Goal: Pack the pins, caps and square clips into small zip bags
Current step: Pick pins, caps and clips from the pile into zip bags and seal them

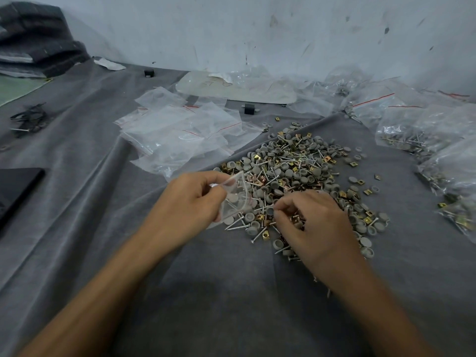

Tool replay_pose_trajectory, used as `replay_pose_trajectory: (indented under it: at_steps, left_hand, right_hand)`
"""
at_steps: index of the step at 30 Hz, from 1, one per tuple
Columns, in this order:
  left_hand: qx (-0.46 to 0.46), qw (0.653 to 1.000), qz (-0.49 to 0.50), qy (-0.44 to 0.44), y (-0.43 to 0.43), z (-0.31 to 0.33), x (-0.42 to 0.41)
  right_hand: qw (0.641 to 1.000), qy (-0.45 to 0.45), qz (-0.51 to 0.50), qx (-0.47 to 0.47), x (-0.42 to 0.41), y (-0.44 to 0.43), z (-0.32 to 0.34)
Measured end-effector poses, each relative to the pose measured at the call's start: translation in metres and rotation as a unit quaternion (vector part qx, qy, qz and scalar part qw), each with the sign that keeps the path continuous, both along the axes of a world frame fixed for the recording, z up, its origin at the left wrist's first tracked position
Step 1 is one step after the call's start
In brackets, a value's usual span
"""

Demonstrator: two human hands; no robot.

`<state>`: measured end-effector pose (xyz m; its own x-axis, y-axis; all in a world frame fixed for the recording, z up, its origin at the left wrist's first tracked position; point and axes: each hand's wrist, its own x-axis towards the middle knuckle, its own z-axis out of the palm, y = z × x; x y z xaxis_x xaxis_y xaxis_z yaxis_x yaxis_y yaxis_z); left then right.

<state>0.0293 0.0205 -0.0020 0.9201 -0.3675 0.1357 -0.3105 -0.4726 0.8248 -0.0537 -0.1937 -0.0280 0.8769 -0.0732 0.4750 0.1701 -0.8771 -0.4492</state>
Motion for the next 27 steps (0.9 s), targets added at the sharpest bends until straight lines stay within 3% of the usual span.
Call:
replay_pose_trajectory:
  at_steps: [10,14,19,24,27]
  left_hand:
    - [0.011,1.000,-0.007,-0.008,0.000,0.000,-0.002]
    - [0.023,0.999,-0.022,-0.012,-0.001,0.001,-0.004]
    - [0.038,0.997,-0.058,-0.016,-0.005,-0.003,-0.005]
    - [0.042,0.996,-0.080,-0.018,-0.009,-0.004,-0.009]
    - [0.025,0.997,-0.068,-0.013,-0.007,-0.005,-0.007]
  right_hand:
    - [0.992,0.061,0.027,-0.110,0.001,0.030,-0.009]
    - [0.998,0.050,0.022,-0.041,0.001,0.023,-0.005]
    - [0.993,-0.077,-0.009,0.089,-0.002,0.018,0.006]
    - [0.995,-0.085,0.041,0.022,-0.001,0.025,-0.003]
    - [0.996,-0.058,0.055,0.035,0.001,0.023,-0.006]
